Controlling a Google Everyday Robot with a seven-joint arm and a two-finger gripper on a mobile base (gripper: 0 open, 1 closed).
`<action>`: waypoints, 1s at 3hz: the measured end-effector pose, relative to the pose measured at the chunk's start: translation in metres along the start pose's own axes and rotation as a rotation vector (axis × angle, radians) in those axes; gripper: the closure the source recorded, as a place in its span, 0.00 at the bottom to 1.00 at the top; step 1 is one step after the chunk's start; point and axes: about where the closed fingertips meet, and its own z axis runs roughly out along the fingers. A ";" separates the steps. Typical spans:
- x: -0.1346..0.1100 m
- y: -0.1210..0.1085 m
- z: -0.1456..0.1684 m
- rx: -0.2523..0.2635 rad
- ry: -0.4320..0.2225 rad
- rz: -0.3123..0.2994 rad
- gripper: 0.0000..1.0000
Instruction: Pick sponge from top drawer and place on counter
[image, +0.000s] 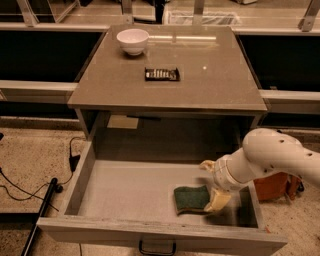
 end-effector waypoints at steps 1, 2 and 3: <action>0.004 0.003 0.023 -0.019 -0.020 -0.012 0.31; 0.001 0.004 0.027 -0.027 -0.045 -0.013 0.49; -0.012 0.001 0.015 -0.033 -0.154 -0.004 0.72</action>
Offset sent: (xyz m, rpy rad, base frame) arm -0.0016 0.0200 -0.0229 0.2318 0.0323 0.0569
